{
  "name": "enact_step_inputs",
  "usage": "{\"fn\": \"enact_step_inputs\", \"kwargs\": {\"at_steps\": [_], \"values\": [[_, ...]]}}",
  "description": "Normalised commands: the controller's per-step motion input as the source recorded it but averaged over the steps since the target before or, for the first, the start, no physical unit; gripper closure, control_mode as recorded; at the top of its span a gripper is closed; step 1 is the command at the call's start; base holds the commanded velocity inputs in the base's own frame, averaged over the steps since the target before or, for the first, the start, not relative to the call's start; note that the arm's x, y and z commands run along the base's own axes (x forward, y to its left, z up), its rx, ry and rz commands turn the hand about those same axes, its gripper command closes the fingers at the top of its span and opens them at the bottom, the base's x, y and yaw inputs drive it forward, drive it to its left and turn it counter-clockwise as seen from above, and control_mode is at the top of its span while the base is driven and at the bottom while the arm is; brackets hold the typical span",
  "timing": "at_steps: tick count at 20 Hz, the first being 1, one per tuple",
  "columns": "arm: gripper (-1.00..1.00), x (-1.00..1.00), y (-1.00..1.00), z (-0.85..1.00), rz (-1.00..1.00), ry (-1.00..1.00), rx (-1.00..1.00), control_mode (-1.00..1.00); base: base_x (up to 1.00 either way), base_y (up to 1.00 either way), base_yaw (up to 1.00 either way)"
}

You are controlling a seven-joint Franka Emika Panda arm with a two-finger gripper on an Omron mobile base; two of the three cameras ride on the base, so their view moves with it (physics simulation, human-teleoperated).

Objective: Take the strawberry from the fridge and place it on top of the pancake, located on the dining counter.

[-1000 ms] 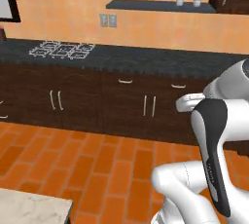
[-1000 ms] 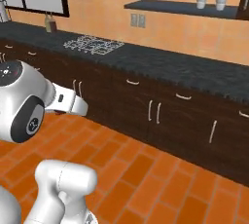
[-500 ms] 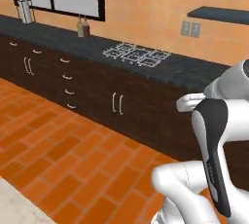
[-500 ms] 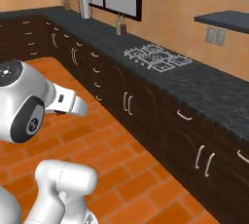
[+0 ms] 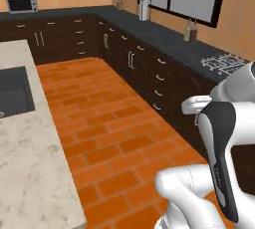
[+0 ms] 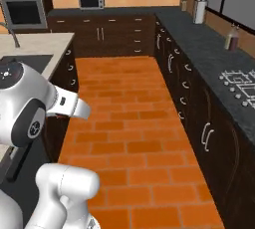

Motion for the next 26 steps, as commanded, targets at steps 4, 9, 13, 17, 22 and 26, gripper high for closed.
{"fn": "enact_step_inputs", "kwargs": {"at_steps": [4,9,13,17,22,26], "values": [[1.00,0.00,0.00,0.00,0.00,0.00,0.00,1.00,1.00,0.00,0.35],[1.00,0.00,0.00,0.00,0.00,0.00,0.00,1.00,1.00,-0.51,0.30],[1.00,0.00,0.00,0.00,0.00,0.00,0.00,1.00,1.00,-0.34,0.07],[1.00,0.00,0.00,0.00,0.00,0.00,0.00,1.00,1.00,0.00,0.00],[1.00,0.00,0.00,0.00,0.00,0.00,0.00,1.00,1.00,0.00,0.00],[1.00,0.00,0.00,0.00,0.00,0.00,0.00,1.00,1.00,0.01,0.00]]}}
